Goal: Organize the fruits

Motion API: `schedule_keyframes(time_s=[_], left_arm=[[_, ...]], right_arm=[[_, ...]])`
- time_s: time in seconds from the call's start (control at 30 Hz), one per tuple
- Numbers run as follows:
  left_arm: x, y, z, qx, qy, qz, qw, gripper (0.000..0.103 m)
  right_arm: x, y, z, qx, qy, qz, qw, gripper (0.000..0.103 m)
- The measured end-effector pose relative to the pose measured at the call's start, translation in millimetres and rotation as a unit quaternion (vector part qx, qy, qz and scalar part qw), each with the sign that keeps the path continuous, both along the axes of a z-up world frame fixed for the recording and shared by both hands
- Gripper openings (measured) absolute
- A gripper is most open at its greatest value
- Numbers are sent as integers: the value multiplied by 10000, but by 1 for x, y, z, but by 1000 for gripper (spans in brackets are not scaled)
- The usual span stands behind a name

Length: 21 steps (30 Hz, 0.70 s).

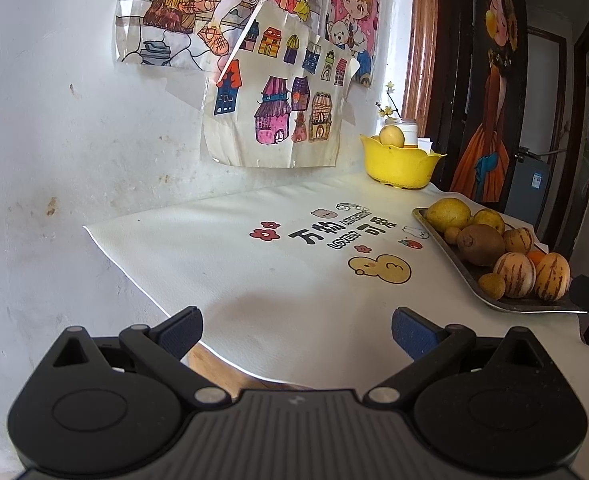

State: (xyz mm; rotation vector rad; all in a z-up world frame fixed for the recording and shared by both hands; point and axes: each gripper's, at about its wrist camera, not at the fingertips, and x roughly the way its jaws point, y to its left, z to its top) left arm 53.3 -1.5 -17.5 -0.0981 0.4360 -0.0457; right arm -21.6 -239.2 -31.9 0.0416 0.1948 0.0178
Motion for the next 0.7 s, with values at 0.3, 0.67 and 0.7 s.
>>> schedule_keyframes(time_s=[0.3,0.67,0.7], left_arm=[[1,0,1,46,90,224,9997,102],[1,-1,0,82,101,208,9997,102],[1,-1,0,82,103,211,9997,102]], right_arm=[[1,1,0,-30,44,5,10000,103],[1,1,-1,-35,74,6,10000,103],[0,1,-1,-35,74,6,10000,103]])
